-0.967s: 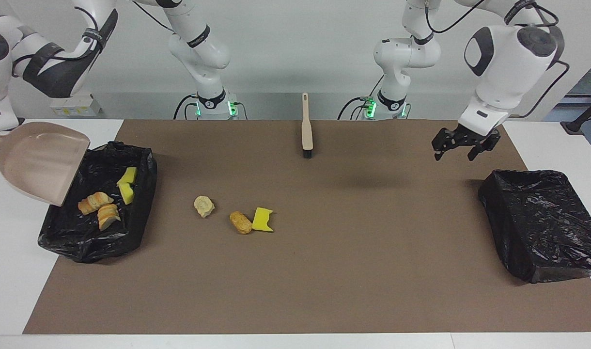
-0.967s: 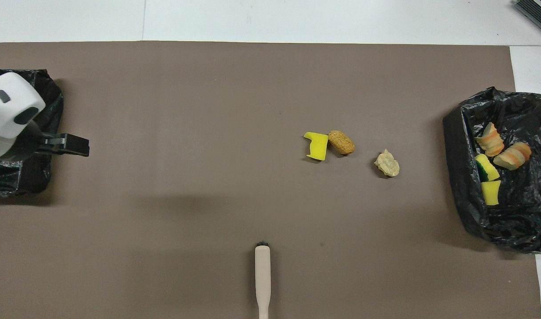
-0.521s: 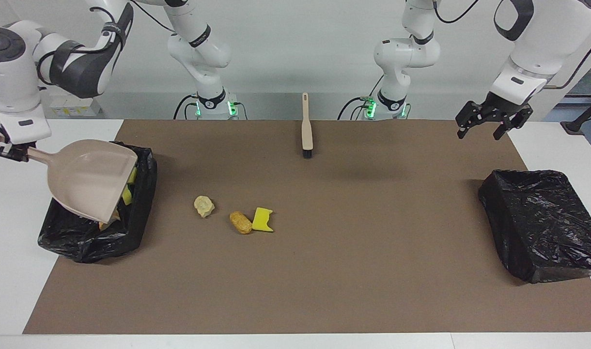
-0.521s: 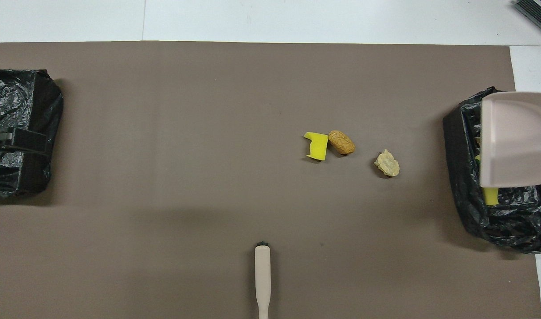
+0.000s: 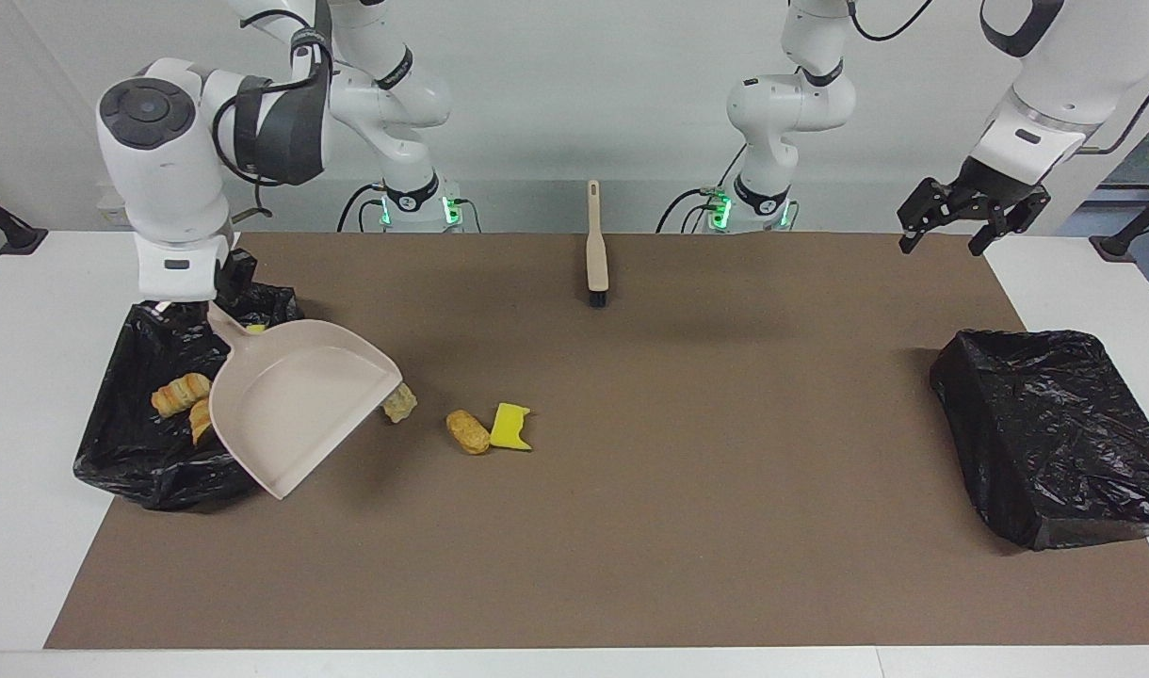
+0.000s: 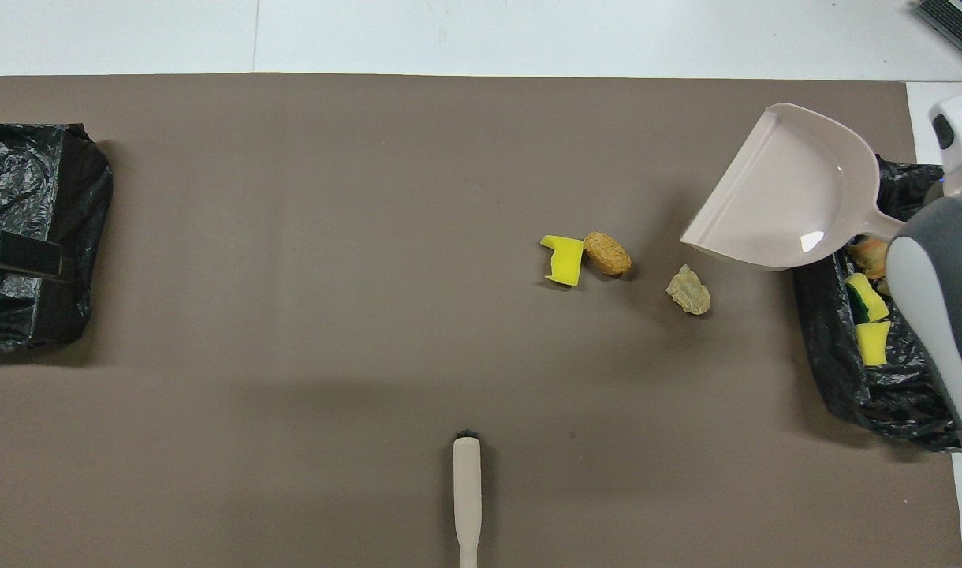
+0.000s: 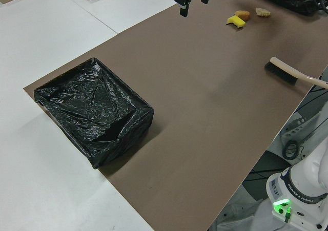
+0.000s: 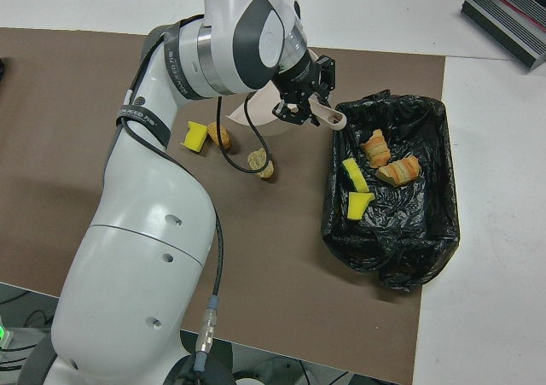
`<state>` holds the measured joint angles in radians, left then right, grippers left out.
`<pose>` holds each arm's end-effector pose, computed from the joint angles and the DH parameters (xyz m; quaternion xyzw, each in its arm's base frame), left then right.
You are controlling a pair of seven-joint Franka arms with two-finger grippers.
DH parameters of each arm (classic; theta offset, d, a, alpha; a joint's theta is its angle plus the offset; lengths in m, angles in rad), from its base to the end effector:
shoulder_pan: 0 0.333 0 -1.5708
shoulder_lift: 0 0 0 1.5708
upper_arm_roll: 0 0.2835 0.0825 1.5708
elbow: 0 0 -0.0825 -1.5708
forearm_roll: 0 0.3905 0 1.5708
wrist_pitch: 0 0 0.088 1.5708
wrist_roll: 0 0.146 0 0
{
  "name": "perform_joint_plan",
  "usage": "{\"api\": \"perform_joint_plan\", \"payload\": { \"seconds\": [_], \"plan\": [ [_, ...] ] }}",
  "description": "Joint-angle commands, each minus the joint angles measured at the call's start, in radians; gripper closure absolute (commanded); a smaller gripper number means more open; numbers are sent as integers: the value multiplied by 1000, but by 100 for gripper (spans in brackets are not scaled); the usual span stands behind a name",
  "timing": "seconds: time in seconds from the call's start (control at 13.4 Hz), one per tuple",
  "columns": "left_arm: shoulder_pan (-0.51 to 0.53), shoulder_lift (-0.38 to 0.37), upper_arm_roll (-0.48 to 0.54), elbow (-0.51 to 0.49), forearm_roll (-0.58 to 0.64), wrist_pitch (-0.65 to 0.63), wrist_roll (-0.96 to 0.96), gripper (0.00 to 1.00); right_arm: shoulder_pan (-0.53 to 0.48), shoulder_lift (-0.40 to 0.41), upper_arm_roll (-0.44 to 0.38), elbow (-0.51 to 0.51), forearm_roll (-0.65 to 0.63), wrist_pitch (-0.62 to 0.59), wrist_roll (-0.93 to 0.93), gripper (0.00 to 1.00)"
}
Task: Sweep and dump trash in bin
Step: 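Bring the empty dustpan back toward the remaining pieces with the right gripper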
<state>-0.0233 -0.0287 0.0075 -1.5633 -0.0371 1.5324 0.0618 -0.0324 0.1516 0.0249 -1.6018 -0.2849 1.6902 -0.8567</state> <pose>0.5491 -0.0142 0.5692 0.9990 -0.0395 -0.0007 0.0187 0.6026 -0.0430 0.4650 0.8930 0.4271 -0.0864 0.1127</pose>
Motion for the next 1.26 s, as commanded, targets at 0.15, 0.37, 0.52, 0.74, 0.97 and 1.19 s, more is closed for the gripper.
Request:
{"api": "perform_joint_plan", "payload": {
  "seconds": [0.15, 0.37, 0.52, 0.74, 0.97, 1.19],
  "plan": [
    [10, -23, -4, -24, -15, -21, 35, 0, 175, 60, -2, -3, 148, 39, 477, 100],
    [10, -23, -4, -24, -15, -21, 21, 0, 284, 105, -2, 3, 212, 95, 706, 100],
    [11, -23, -4, -20, -14, -20, 19, 0, 354, 147, -2, 28, 249, 123, 868, 100],
    [17, -28, -4, -18, -7, -23, 15, 0, 471, 232, -2, 80, 266, 140, 1134, 100],
    [20, -34, -6, -26, -9, -9, 16, 0, 572, 331, 0, 161, 271, 164, 1359, 100],
    [20, -34, -6, -29, -9, -11, 15, 0, 632, 359, -2, 157, 283, 216, 1464, 100]
  ]
}}
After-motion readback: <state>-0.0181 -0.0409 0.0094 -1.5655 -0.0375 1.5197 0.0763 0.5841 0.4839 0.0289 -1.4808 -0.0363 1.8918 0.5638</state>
